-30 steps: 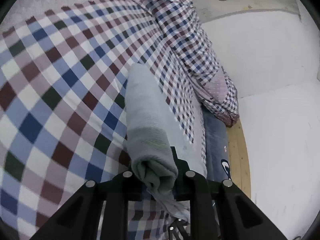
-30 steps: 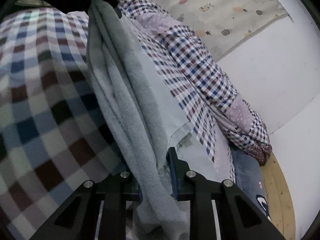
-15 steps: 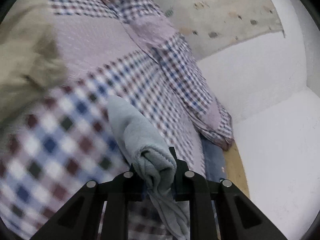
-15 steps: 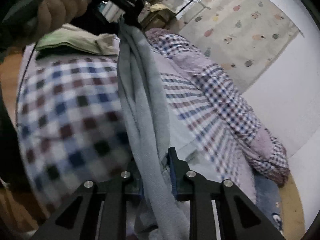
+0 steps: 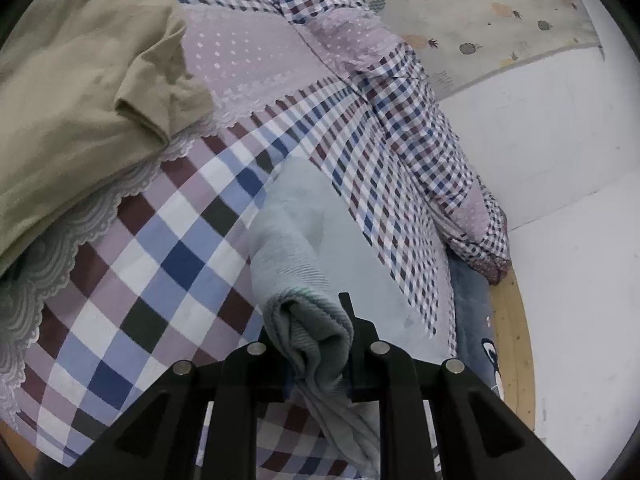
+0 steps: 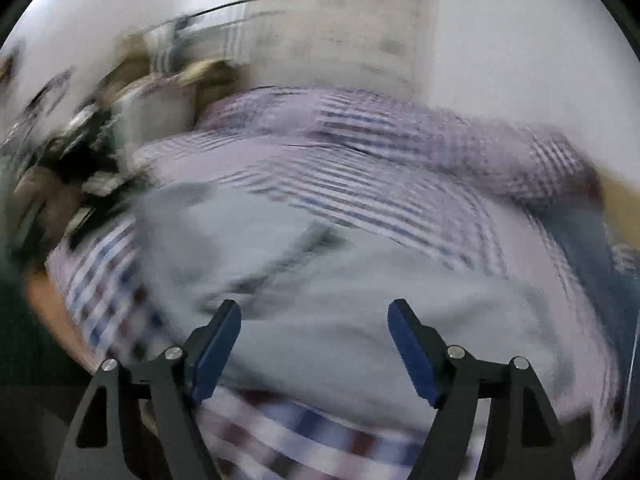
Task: Fold clothes
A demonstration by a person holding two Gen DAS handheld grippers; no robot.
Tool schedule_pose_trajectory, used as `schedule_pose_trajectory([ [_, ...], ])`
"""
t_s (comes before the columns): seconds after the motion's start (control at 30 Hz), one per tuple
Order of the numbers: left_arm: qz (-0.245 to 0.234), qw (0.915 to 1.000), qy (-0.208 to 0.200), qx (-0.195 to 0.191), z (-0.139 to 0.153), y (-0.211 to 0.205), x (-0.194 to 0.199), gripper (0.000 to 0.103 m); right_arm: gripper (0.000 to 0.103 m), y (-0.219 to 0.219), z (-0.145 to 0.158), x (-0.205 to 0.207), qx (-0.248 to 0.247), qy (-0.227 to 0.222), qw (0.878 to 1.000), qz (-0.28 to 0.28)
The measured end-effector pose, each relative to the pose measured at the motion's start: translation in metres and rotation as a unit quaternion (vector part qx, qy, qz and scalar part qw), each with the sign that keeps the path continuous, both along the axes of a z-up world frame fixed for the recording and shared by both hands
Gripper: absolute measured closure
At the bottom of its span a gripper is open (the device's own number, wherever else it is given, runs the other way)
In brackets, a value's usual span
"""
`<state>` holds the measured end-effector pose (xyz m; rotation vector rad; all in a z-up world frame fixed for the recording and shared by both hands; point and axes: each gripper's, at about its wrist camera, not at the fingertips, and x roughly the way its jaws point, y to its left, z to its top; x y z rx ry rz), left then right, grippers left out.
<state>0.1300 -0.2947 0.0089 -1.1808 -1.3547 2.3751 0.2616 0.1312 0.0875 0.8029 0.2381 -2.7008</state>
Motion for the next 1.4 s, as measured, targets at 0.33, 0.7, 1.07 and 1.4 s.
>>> schedule_pose_trajectory([
  [0.33, 0.009, 0.9999, 0.006, -0.011, 0.01, 0.01, 0.002, 0.085, 0.023, 0.042, -0.007, -0.03, -0.095, -0.051, 0.991, -0.08],
  [0.7, -0.009, 0.9998, 0.011, -0.016, 0.014, 0.011, 0.003, 0.085, 0.016, -0.198, -0.048, 0.032, 0.196, 0.093, 0.962, 0.168],
  [1.07, -0.024, 0.9991, 0.036, -0.002, 0.027, 0.014, 0.0, 0.085, 0.023, -0.241, -0.098, -0.002, 0.314, 0.109, 0.935, 0.119],
  [1.4, -0.031, 0.9978, 0.057, -0.007, 0.047, 0.022, 0.001, 0.085, 0.054, -0.211, -0.106, -0.018, 0.327, 0.07, 0.941, 0.049],
])
